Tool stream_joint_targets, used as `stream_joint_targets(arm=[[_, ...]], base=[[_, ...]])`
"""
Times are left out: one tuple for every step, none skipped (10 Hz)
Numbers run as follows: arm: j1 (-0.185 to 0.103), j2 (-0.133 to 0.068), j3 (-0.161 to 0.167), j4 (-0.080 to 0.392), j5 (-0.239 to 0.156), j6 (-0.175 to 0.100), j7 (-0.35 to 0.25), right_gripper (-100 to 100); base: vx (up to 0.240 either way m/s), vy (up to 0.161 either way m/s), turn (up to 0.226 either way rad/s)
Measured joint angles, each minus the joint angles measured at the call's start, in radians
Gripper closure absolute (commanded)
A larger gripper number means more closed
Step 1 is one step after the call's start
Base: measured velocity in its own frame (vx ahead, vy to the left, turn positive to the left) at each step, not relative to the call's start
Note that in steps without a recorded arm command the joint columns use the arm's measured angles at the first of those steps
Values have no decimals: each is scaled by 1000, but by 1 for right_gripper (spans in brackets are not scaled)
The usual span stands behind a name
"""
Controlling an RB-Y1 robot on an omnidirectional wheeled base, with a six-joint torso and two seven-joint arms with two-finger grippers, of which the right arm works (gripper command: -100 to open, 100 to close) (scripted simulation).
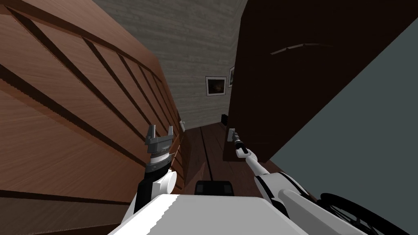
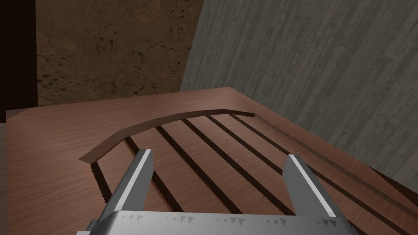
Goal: Push the door open
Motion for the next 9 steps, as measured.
stream_joint_targets(arm=[[2, 0, 0, 1, 0, 1, 0, 100], [4, 1, 1, 3, 0, 2, 1, 100], [6, 2, 1, 4, 1, 3, 1, 100], [7, 2, 2, 4, 1, 4, 1, 100], [9, 11, -3, 8, -1, 6, 9, 100], [8, 17, -8, 17, -3, 4, 18, 100], [9, 22, -15, 12, -5, 7, 26, 100], [8, 27, -23, 6, -7, 8, 36, 100], [2, 31, -30, 9, -10, 8, 45, 100]], base=[[-23, 3, -6], [-13, 1, -4], [0, 0, 0], [117, 18, -96], [175, 54, -106], [162, 26, -72], [154, 28, -58], [172, 39, -61], [211, 8, -88]])
